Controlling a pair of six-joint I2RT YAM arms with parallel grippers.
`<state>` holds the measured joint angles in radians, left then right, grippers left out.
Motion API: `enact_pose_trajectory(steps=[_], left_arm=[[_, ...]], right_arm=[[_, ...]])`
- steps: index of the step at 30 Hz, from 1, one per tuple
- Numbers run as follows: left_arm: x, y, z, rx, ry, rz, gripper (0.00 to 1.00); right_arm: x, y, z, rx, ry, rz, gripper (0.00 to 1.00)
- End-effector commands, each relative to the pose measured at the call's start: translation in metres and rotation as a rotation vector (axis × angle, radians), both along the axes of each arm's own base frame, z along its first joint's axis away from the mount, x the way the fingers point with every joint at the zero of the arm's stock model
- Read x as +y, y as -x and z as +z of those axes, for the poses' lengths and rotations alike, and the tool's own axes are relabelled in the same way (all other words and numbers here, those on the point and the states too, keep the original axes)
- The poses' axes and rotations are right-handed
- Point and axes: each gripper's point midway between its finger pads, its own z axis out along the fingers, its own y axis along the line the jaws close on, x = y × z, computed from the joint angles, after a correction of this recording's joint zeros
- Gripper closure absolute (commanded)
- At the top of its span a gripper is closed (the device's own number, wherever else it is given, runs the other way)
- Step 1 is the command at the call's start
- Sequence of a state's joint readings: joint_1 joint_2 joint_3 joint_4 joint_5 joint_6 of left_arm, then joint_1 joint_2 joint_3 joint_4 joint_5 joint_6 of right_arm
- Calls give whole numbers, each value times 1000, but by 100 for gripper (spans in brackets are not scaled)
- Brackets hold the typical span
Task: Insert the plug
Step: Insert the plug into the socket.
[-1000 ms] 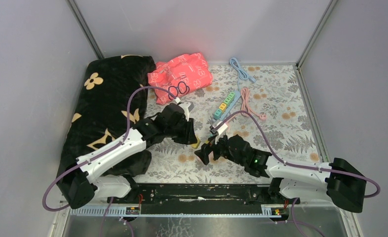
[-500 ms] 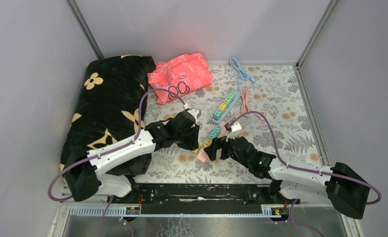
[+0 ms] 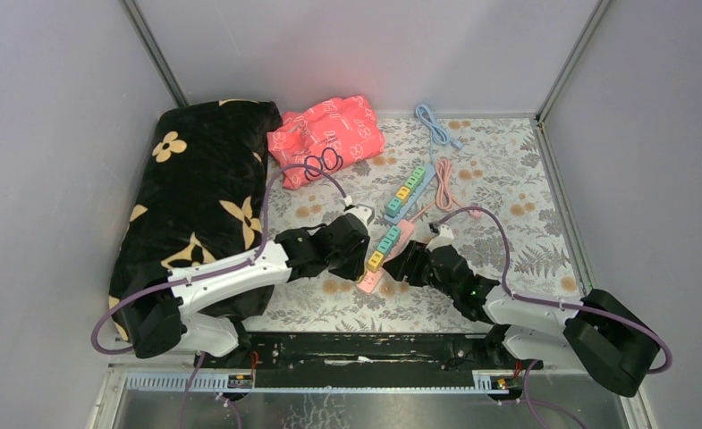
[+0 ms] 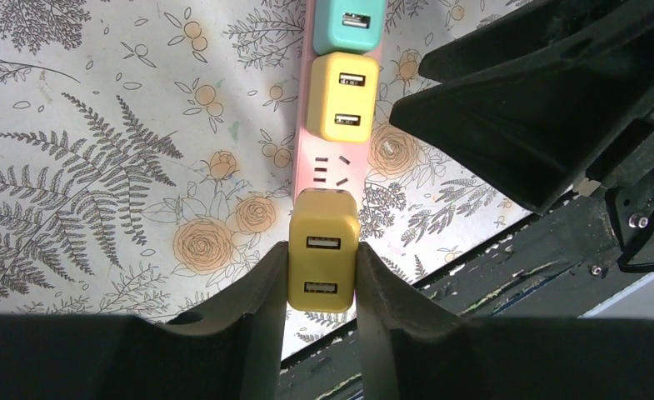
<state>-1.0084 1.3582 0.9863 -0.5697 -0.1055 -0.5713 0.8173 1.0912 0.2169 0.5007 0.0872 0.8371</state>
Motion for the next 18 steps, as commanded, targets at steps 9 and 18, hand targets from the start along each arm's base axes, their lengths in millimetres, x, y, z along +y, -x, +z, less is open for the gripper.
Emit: enact_pose_trajectory(steps=[9, 18], left_arm=[[-16, -18, 2, -75, 47, 53, 100], [-15, -18, -8, -67, 43, 65, 100]], right_arm=[[15, -9, -2, 113, -124, -26, 51], [36, -3, -16, 221, -134, 52, 59]])
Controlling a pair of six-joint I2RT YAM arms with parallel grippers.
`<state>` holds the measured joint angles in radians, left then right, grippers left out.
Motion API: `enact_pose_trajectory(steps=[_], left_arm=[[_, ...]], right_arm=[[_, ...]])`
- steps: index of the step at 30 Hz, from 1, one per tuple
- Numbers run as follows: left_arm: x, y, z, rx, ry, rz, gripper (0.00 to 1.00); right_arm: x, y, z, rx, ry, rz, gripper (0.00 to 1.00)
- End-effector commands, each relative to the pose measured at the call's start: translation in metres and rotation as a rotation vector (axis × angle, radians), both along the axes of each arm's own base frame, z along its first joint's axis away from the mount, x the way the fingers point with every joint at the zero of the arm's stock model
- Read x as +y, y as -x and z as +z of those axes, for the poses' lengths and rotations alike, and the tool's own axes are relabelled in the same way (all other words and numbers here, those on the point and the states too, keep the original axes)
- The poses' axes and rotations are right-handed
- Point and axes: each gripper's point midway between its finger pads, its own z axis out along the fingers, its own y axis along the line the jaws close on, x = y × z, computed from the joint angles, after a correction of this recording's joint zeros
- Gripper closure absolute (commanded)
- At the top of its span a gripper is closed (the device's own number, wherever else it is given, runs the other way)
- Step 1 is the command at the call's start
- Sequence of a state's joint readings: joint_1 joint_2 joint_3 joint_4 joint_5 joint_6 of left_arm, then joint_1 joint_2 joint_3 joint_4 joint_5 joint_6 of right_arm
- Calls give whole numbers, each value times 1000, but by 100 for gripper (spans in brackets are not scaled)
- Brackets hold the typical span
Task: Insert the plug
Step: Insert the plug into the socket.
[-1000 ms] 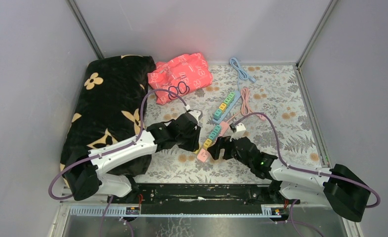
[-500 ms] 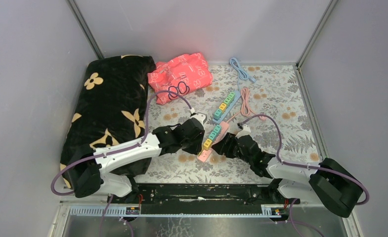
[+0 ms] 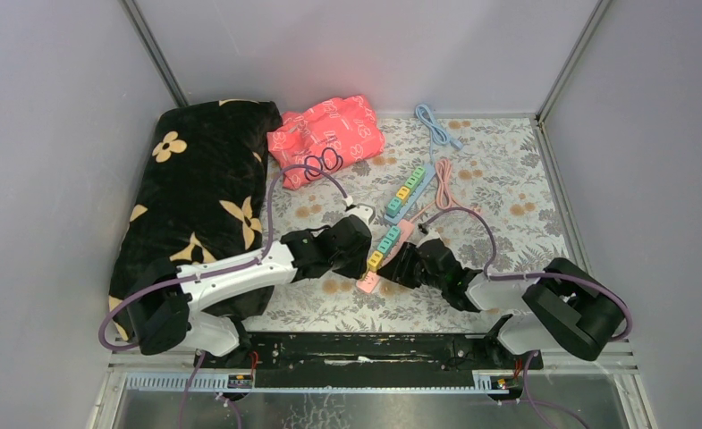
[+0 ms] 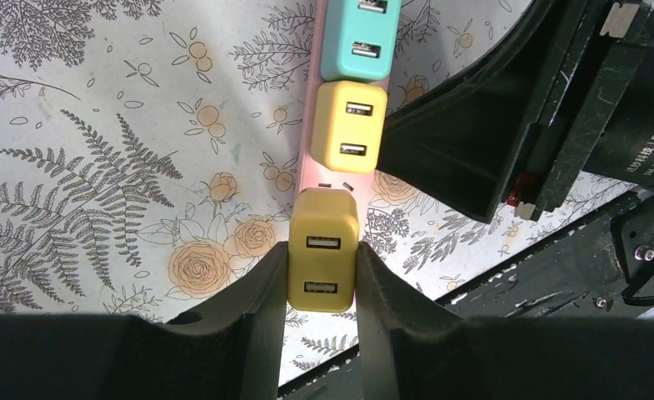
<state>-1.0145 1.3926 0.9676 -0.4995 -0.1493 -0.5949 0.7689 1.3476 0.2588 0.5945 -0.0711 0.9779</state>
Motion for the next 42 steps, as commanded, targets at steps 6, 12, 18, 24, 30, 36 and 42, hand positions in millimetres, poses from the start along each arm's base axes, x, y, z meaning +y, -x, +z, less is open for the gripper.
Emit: enact_pose_trajectory(steps=[6, 12, 18, 24, 30, 36, 42], left_arm=[[-6, -9, -6, -35, 19, 31, 100], [-6, -12, -8, -49, 9, 37, 100], [-8, -12, -15, -45, 21, 42, 100], [-6, -12, -25, -48, 3, 46, 100], [-6, -11, -32, -60, -23, 46, 100], [-7, -12, -29, -99, -29, 53, 100], [-9, -14, -13, -159, 6, 56, 100]], right_arm=[[15, -7, 8, 36, -46, 8, 64], [14, -6, 5, 50, -37, 5, 65], [17, -4, 1, 67, -43, 17, 66], [17, -3, 1, 70, -43, 18, 65], [18, -3, -1, 79, -46, 23, 66], [19, -1, -2, 82, -48, 32, 65], [20, -2, -1, 82, -52, 32, 66]])
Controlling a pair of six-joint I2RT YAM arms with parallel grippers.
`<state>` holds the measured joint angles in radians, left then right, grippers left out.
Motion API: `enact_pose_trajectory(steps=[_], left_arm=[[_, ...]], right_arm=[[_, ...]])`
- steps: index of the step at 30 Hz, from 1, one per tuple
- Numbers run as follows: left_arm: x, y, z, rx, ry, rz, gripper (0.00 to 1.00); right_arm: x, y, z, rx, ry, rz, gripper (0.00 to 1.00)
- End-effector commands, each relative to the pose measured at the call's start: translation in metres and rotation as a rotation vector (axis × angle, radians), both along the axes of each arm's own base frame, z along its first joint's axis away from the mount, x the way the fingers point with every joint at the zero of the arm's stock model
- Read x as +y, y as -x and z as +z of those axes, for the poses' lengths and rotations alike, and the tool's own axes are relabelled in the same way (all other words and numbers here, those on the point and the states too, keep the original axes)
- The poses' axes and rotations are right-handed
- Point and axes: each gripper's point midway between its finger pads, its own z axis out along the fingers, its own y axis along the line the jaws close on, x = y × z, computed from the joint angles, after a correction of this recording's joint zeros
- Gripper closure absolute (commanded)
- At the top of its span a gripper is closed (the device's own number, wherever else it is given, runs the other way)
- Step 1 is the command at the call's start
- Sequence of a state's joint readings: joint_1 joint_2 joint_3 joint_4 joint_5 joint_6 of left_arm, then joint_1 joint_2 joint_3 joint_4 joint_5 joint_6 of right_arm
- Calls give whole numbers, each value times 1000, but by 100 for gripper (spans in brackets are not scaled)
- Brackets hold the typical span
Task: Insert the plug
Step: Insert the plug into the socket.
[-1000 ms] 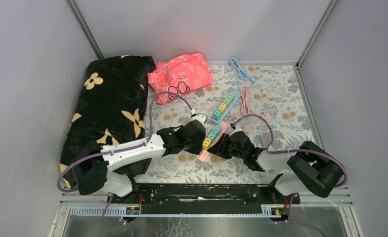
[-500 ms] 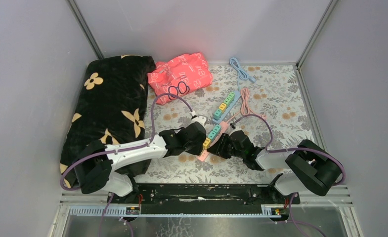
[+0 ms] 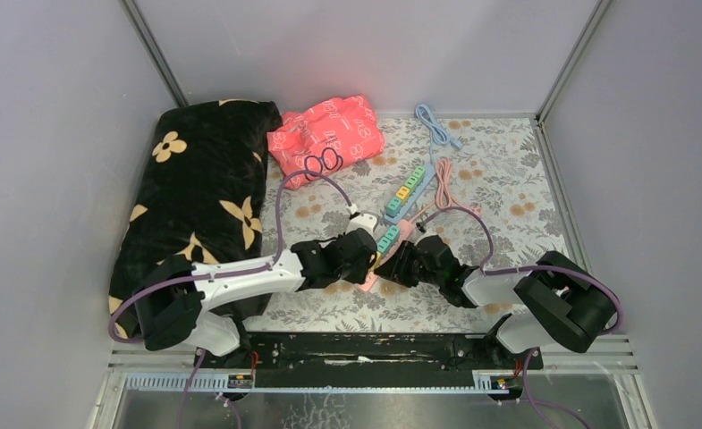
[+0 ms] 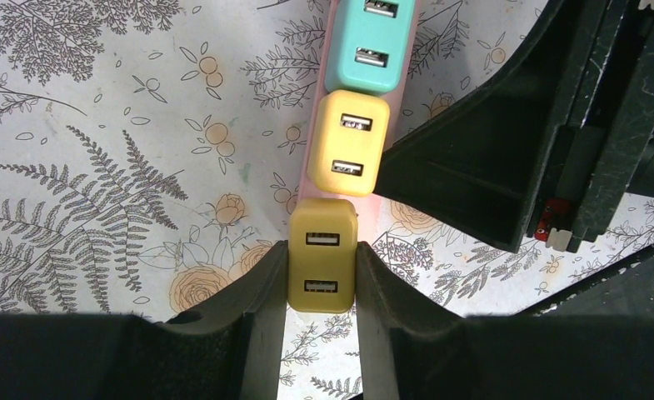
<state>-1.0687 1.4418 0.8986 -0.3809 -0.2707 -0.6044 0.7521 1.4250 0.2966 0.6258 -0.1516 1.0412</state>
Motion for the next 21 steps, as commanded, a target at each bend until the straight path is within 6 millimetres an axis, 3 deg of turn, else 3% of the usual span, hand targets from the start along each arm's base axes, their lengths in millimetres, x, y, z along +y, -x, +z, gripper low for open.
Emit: enact_pose_trajectory(steps=[1, 16, 21], left_arm=[[-5, -9, 14, -89, 56, 27, 100], [-10, -8, 31, -169, 92, -6, 100], [-7, -8, 23, -166, 51, -12, 100]], right_arm=[[6, -1, -2, 5, 10, 19, 66], [6, -2, -2, 6, 11, 17, 66], [7, -1, -3, 7, 13, 20, 66]])
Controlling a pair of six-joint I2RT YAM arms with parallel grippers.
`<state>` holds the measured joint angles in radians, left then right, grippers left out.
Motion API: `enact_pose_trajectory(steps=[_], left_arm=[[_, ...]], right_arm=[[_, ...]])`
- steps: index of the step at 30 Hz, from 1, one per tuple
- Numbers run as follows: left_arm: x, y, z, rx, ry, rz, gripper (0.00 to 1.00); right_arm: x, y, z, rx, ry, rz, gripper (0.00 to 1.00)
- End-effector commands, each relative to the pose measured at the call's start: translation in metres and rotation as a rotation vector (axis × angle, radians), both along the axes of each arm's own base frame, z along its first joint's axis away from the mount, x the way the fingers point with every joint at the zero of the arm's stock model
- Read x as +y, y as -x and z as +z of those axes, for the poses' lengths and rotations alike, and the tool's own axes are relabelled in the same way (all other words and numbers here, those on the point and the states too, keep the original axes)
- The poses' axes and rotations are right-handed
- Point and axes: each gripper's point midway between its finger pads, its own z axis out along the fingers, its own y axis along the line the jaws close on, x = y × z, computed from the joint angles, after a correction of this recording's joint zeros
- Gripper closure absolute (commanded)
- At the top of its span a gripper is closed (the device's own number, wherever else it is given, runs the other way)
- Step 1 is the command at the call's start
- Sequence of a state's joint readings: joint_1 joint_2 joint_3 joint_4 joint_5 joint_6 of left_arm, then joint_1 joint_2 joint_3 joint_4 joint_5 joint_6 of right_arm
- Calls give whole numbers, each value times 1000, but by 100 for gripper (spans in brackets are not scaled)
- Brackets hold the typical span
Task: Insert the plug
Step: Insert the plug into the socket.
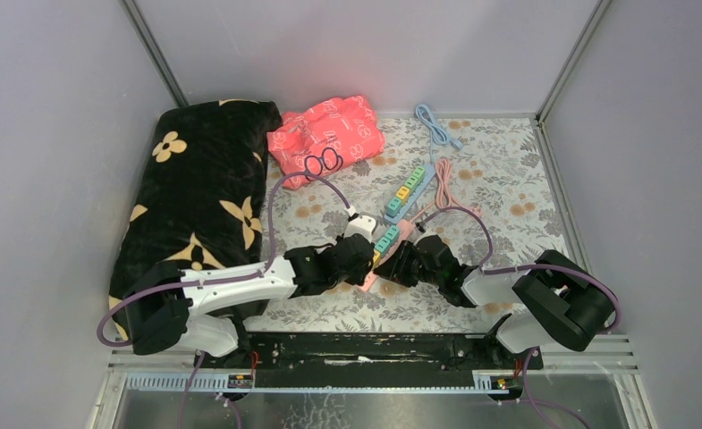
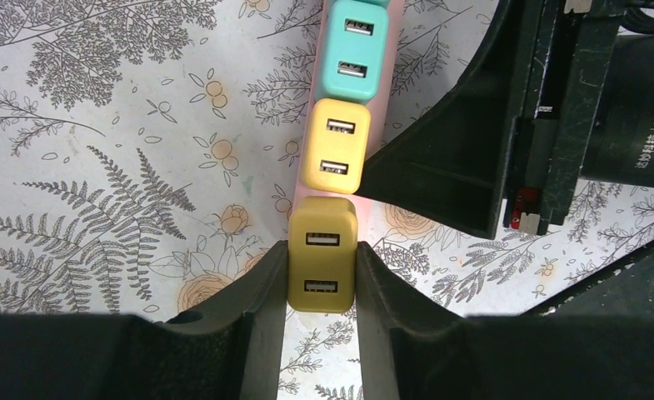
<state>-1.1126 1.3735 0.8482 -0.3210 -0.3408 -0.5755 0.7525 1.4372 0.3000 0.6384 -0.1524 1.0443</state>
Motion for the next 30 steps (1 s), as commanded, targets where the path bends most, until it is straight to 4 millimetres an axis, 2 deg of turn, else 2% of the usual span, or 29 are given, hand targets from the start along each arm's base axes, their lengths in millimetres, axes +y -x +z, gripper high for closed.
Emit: enact_pose_trajectory(steps=[1, 14, 23, 30], left_arm=[[-7, -11, 7, -67, 17, 9, 100], [-11, -9, -11, -56, -28, -12, 100], [-13, 1, -21, -47, -83, -39, 100], [-13, 11, -38, -19, -130, -54, 100]], right_arm=[[5, 0, -3, 8, 19, 21, 66], [5, -1, -3, 6, 20, 22, 66], [6, 0, -3, 10, 18, 25, 66], [6, 0, -4, 13, 15, 28, 66]])
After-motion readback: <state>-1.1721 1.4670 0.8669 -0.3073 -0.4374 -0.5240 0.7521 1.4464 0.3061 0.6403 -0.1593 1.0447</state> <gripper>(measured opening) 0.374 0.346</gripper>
